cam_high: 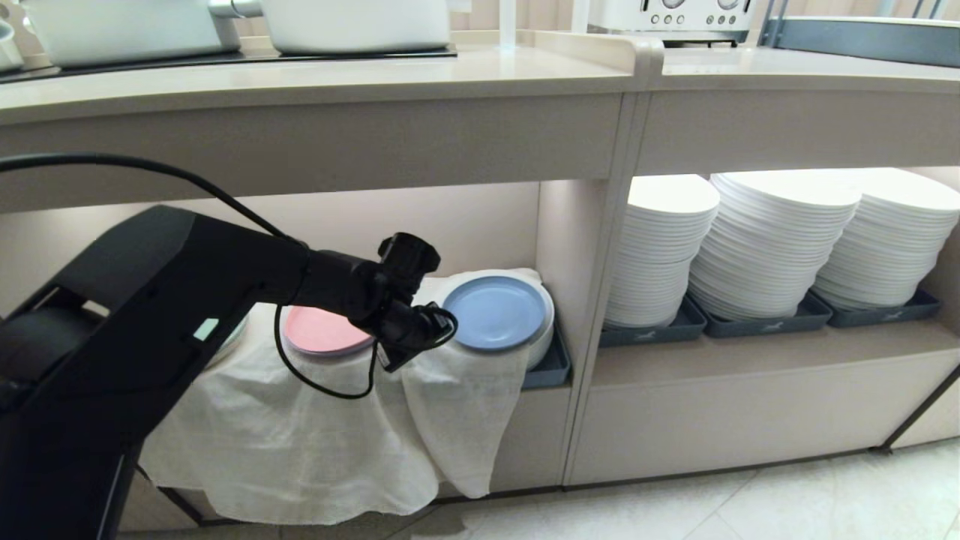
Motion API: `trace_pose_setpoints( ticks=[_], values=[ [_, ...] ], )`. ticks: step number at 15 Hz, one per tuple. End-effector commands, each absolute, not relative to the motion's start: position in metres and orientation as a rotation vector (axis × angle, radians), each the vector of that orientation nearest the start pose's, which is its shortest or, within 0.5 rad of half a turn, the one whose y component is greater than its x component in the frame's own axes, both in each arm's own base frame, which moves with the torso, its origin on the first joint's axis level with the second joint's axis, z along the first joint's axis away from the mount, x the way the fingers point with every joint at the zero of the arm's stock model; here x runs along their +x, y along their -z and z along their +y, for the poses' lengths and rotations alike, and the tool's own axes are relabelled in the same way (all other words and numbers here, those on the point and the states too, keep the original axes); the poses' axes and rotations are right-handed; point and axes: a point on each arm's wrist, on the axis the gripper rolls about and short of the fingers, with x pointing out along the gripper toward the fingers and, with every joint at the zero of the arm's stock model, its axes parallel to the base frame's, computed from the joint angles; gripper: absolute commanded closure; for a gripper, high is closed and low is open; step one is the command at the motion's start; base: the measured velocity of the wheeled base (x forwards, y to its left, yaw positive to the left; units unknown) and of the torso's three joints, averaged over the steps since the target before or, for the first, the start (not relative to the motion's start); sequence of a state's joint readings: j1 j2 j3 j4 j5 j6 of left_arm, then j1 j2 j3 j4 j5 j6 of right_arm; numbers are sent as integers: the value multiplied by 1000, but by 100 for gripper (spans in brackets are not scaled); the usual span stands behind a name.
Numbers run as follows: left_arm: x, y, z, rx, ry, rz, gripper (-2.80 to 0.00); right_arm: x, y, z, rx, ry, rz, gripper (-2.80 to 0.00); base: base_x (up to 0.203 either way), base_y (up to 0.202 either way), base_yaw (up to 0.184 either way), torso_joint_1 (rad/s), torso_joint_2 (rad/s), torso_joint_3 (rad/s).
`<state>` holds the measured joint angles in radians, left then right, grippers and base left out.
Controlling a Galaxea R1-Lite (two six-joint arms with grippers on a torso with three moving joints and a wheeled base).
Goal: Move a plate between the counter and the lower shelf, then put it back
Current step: Put the plate in the cupboard, then pick up the plate in the cupboard
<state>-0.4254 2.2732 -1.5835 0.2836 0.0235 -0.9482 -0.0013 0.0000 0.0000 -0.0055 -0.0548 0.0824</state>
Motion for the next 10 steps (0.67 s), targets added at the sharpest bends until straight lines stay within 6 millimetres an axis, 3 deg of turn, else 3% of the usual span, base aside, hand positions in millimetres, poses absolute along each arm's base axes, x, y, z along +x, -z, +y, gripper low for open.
trace_pose_setpoints(
  ticks=[1,10],
  values=[
    [389,-95,-177,-646,-113,1041,0,-23,-76,-1,83,55,-8,0,0,0,0,0,0,0],
    [352,-101,-176,-618,-136,1083,0,-23,-76,-1,83,56,-8,0,0,0,0,0,0,0]
  ],
)
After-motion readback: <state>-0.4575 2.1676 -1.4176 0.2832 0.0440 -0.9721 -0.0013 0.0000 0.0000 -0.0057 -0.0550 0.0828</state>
